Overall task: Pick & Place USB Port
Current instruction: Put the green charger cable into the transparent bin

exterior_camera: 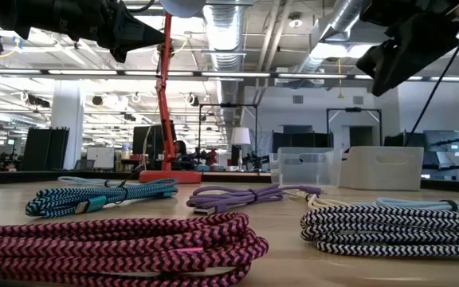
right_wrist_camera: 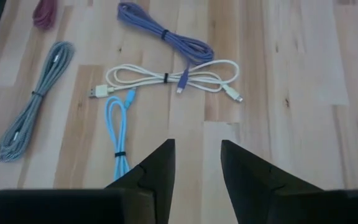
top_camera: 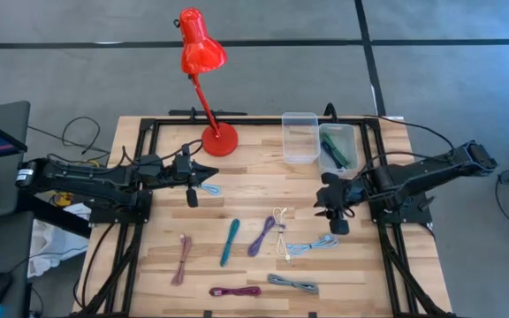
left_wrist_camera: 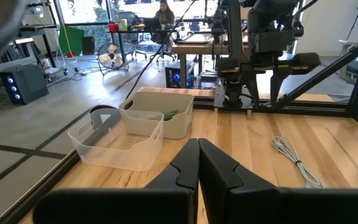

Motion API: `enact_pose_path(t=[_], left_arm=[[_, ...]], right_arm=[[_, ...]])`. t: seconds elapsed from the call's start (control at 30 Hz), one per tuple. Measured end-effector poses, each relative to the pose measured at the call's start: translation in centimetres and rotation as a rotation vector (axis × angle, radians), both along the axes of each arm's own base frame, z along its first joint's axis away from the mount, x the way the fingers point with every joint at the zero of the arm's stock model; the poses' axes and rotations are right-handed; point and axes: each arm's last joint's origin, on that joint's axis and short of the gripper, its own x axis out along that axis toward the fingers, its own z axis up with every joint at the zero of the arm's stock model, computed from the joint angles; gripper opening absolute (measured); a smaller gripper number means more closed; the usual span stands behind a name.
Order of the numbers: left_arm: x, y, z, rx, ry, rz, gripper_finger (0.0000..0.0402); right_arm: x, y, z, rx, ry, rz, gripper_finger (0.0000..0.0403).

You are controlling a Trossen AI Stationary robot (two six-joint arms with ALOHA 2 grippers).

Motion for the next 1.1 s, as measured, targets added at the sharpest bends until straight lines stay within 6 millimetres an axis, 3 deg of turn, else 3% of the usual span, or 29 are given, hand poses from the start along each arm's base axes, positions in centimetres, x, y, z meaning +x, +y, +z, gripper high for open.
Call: enact_pose_path(t=[0.37, 0.73, 1.1], left_arm=[[0.0, 0.0, 0.0, 0.0, -0.001, 0.0, 0.0006], [0.0, 0.0, 0.0, 0.026, 0.005, -0.002, 0.0006], [0.0, 0.0, 0.0, 0.052, 0.01, -0.004, 0.0006]], right_arm=[[0.3, -1.4, 0.0, -0.018, -0.003, -0.076, 0.0105], [-0.2, -6.0, 0.2, -0.394, -0.033, -0.641, 0.0088], [-1.0, -11.7, -0.8, -0.342, 0.081, -0.921, 0.0141]])
